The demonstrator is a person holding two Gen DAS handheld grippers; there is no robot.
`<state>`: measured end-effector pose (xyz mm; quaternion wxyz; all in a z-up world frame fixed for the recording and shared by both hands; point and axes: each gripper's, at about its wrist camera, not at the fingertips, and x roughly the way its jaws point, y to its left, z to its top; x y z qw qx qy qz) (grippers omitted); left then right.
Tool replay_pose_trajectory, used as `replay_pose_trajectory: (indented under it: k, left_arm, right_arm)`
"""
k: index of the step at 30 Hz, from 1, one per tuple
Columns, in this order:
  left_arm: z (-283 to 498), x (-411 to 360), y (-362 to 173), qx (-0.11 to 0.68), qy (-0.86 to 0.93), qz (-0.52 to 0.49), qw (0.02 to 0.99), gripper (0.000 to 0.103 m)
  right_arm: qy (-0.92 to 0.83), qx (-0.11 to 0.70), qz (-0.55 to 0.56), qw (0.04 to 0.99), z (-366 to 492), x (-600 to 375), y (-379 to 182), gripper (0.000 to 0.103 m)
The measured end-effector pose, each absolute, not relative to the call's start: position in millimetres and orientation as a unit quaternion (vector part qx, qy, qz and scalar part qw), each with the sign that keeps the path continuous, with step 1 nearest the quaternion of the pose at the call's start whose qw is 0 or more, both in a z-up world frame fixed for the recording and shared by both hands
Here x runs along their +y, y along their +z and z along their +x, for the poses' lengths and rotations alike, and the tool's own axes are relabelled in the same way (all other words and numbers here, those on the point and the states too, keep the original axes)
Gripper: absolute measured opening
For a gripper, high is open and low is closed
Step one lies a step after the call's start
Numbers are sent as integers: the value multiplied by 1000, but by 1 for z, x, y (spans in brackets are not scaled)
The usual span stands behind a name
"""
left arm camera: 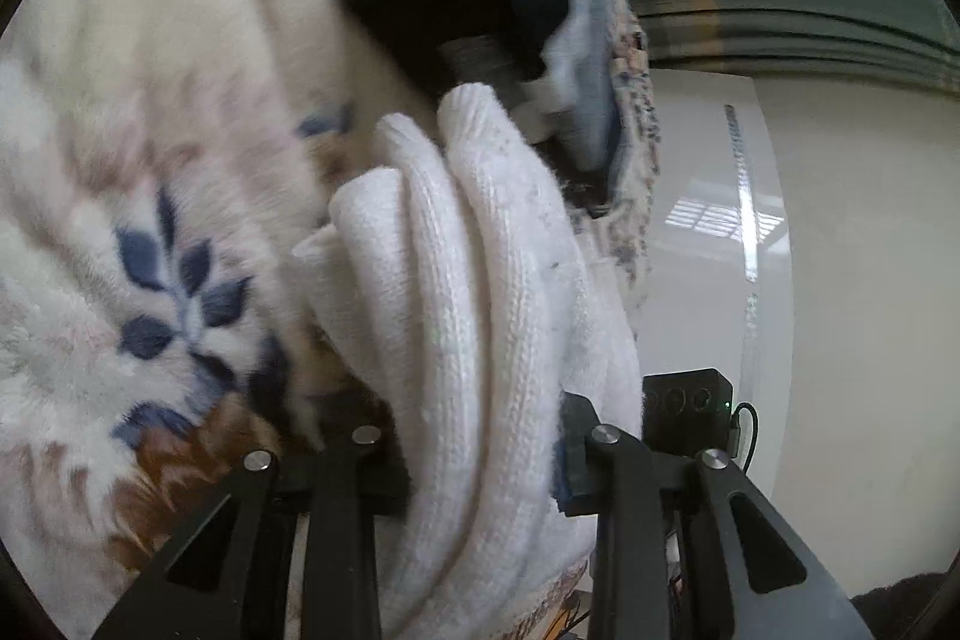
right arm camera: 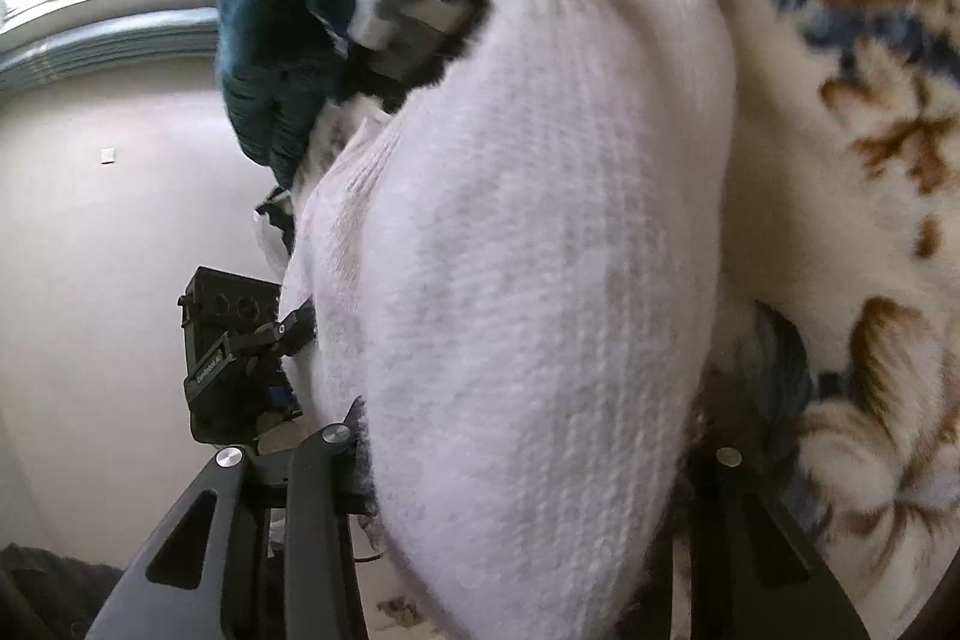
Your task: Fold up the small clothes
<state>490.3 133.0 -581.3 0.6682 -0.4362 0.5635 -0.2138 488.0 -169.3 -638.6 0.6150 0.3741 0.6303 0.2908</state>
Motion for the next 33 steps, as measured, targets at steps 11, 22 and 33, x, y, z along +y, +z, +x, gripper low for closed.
replay_pose_trajectory:
  k: [11, 22, 33]
  left_arm:
    - [612, 113, -449, 498, -240, -394, 734, 28]
    - [759, 121, -541, 523, -200, -349, 751, 30]
    - [725, 118, -524, 533, -120, -272, 792, 44]
  right_arm:
    - [302, 557, 370, 679, 578, -182, -510, 44]
    - [279, 586, 349, 676, 758, -189, -585, 45]
    - [224, 643, 214, 700, 791, -169, -572, 81]
